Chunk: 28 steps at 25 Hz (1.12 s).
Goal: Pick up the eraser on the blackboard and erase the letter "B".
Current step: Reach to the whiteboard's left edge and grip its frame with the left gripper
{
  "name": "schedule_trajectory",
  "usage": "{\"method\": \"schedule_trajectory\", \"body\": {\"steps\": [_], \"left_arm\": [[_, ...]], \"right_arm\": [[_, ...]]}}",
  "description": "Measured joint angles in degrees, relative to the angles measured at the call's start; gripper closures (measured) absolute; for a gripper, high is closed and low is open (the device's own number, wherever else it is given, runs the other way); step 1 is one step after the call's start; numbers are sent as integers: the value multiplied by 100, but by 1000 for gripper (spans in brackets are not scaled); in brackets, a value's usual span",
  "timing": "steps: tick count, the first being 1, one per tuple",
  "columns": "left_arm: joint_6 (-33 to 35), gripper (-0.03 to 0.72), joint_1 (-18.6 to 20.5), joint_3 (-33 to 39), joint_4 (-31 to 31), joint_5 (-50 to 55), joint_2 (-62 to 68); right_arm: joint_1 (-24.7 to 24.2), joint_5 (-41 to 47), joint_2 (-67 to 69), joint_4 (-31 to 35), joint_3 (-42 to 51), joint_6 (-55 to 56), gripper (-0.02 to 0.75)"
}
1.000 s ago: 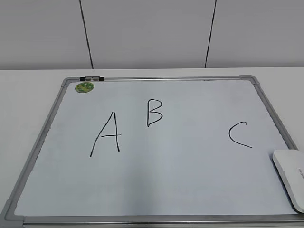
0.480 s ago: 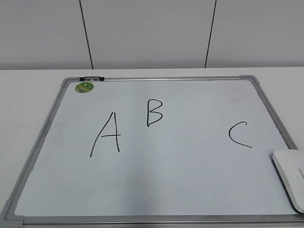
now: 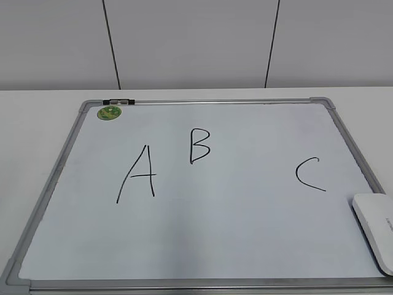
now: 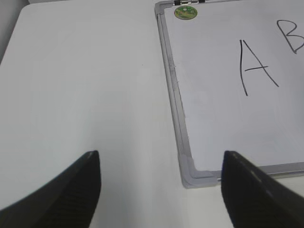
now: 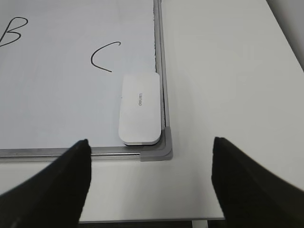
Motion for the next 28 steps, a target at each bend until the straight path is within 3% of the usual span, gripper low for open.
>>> {"method": "schedule_trajectory", "body": {"steps": [9,20,28], "left_arm": [[0,110,0,-592,-107,-780,2974],[400,120,0,-2712,-666,-487,6376],[736,151,0,-3735,-859,-343,8047]], "right_arm": [[0,0,0,0,0,0,151],[0,0,0,0,0,0,151],[0,0,0,0,0,0,151]]}}
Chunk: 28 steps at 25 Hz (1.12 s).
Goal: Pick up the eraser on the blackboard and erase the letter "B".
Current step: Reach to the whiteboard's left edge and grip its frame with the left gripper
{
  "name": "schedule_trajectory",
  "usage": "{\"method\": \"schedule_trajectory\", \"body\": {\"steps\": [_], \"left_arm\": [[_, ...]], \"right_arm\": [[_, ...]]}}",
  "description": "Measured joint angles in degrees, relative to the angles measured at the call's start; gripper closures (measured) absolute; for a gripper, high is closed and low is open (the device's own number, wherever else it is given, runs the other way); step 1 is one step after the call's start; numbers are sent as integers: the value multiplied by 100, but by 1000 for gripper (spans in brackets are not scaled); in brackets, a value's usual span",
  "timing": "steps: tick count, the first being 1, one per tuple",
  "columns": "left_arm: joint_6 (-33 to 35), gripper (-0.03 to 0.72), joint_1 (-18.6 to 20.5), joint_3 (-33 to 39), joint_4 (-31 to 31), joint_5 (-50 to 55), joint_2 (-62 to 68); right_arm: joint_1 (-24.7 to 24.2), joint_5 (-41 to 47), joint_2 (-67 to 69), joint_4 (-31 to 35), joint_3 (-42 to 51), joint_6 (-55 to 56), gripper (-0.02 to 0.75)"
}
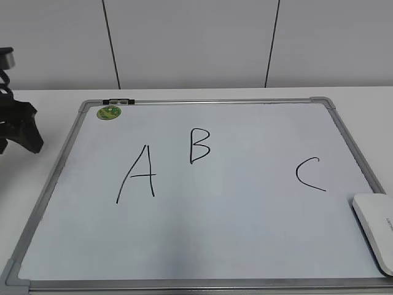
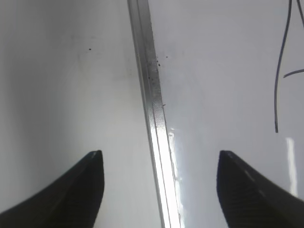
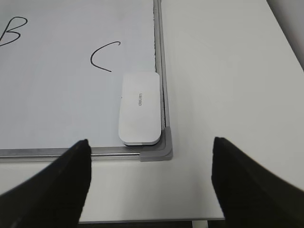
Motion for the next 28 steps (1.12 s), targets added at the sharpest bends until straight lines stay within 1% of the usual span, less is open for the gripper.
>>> {"method": "schedule_trajectory", "body": {"steps": [9,17,24,28], "left_arm": [[109,199,0,-666,-2,0,1200],[258,204,0,-1209,-162,-11,1893],[277,214,0,-1245,-176,-11,2079],[372,260,77,-1258,-334,-1,2105]], "right_arm": [[0,0,0,0,0,0,151],[0,0,0,0,0,0,151],[0,0,0,0,0,0,151],[0,0,0,0,0,0,151]]}}
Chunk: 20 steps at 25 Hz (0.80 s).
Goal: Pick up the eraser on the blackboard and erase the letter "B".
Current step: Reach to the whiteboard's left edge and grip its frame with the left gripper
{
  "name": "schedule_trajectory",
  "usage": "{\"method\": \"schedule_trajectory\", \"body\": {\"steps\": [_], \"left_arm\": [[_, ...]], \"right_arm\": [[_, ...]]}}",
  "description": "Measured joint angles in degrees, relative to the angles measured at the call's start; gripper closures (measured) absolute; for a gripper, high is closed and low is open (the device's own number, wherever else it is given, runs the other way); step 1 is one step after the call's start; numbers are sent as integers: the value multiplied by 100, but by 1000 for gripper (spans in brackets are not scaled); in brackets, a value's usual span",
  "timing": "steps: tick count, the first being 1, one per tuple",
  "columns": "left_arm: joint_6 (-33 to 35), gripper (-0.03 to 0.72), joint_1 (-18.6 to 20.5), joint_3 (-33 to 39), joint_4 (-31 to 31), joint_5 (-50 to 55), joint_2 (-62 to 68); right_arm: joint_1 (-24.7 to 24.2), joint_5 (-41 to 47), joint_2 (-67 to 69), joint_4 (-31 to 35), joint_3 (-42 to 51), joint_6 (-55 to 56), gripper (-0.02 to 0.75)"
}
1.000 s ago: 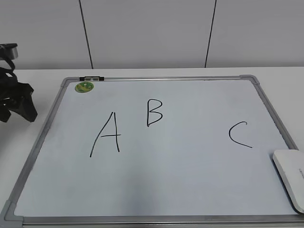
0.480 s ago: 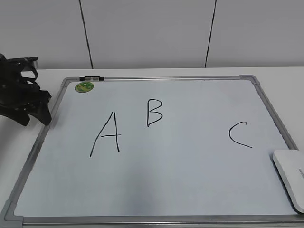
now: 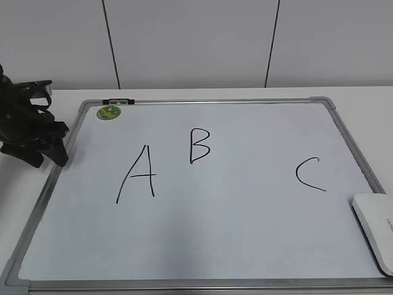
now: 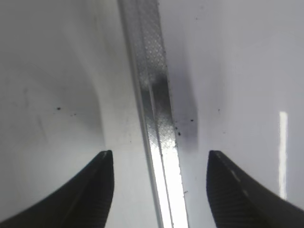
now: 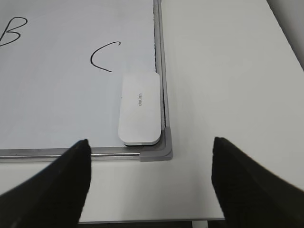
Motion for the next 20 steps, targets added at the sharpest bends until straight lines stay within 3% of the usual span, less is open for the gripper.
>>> {"method": "schedule_trajectory", "body": {"steps": [5,20], "left_arm": [[198,286,191,-35,-237,0,0],[304,377,202,-60,-362,12,251]], "right_arm": [[0,0,0,0,0,0,151],[0,0,0,0,0,0,151]]}}
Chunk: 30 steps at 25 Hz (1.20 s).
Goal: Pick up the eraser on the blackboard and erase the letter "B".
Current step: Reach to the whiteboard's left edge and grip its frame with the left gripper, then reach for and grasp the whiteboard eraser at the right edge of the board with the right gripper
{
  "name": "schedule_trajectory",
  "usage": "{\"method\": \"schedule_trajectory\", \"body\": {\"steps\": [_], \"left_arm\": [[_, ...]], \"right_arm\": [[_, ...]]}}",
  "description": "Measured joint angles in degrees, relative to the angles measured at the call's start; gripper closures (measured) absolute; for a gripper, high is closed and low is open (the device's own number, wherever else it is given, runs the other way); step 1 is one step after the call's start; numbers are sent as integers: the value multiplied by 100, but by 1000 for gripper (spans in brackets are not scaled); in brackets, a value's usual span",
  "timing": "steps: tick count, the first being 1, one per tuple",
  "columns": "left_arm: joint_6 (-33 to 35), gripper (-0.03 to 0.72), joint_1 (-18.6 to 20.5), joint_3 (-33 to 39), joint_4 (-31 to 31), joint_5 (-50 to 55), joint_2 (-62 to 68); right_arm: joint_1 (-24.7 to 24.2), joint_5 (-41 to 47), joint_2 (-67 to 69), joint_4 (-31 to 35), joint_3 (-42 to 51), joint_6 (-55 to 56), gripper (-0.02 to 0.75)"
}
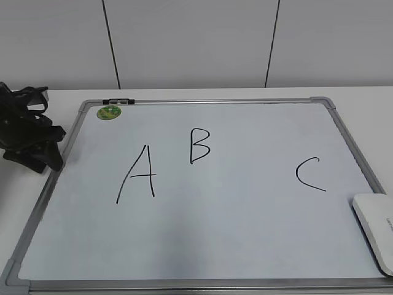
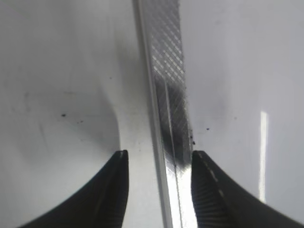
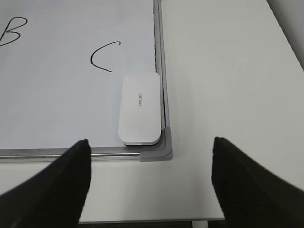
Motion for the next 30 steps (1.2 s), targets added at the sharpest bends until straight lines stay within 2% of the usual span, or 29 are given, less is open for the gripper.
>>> {"method": "schedule_trajectory", "body": {"steps": [6,8,14,24,30], "left_arm": [[0,388,0,-12,-36,8,119],[0,414,0,-22,-36,23,133],[0,636,0,-46,-100,103,133],[-18,651,2,-46,-137,116,133],[-23,651,2,-46,-137,116,133]], "right_arm": [[0,0,0,0,0,0,151],[0,0,0,0,0,0,151],[0,0,0,0,0,0,151],[0,-11,15,49,-150,0,151],[0,-310,1250,60,-704,0,151]]}}
